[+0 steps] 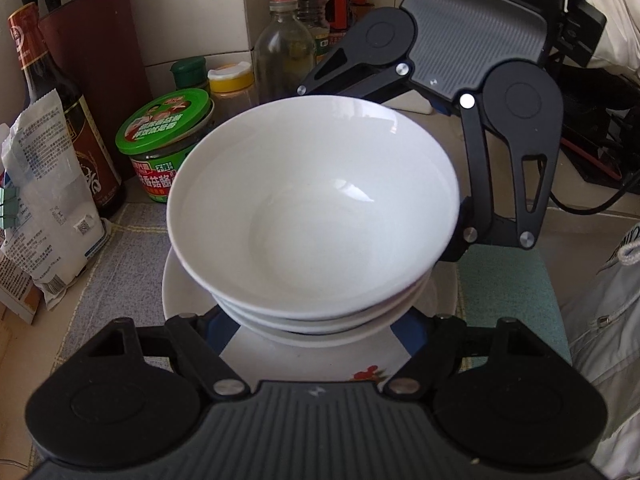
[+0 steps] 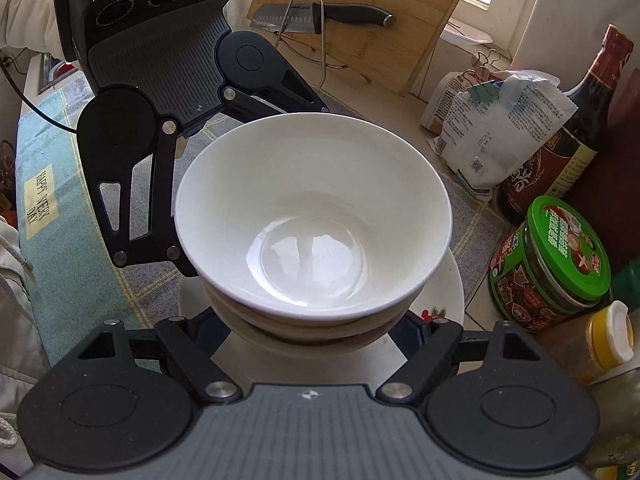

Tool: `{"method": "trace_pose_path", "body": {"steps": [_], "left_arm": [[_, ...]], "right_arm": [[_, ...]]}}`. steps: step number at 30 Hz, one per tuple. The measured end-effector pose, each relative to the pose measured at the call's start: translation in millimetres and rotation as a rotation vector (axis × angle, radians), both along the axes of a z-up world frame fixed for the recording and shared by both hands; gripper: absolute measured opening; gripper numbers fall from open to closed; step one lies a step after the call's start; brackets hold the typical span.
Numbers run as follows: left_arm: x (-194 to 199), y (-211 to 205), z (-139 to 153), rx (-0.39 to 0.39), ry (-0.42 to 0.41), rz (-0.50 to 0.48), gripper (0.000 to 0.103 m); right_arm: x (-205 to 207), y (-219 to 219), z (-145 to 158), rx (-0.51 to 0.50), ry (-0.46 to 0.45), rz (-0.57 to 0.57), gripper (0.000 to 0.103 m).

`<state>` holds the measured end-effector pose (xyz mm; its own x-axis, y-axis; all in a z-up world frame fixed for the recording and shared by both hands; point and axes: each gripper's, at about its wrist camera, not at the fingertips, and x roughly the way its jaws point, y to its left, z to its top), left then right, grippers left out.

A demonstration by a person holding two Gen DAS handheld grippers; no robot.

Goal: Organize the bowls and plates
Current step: 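Carry the bowl stack with both tools onto the white plate stack, then open both tools and pull them back from the bowls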

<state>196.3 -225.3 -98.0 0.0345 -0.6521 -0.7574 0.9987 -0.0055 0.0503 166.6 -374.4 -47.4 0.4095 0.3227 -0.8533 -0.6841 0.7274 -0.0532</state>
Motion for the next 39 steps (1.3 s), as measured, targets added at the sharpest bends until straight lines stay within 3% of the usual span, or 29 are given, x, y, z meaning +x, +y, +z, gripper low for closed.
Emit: {"method": "trace_pose_path", "body": {"steps": [22,27,29,32,37,39], "left_arm": [[-1,-9,-5,0.006,0.01,-0.005,0.08],[-4,-7,-5,0.004,0.0,0.003,0.084],[-3,-4,-2,-0.011,0.0,0.017,0.089],[-3,2,1,-0.019,-0.016,0.05,0.096],[-6,19,6,-0.041,-0.016,0.13,0.096],[-13,29,12,-0.066,-0.052,0.184,0.096]], "right_arm": [[6,-7,-8,0.011,0.025,-0.012,0.087],[8,-8,-7,0.047,0.044,-0.024,0.092],[5,-8,-3,0.061,0.023,-0.023,0.103],[3,-8,2,0.071,0.01,-0.027,0.103],[-4,-8,5,0.063,-0.007,-0.049,0.103],[-11,-7,9,0.058,-0.021,-0.062,0.103]]}}
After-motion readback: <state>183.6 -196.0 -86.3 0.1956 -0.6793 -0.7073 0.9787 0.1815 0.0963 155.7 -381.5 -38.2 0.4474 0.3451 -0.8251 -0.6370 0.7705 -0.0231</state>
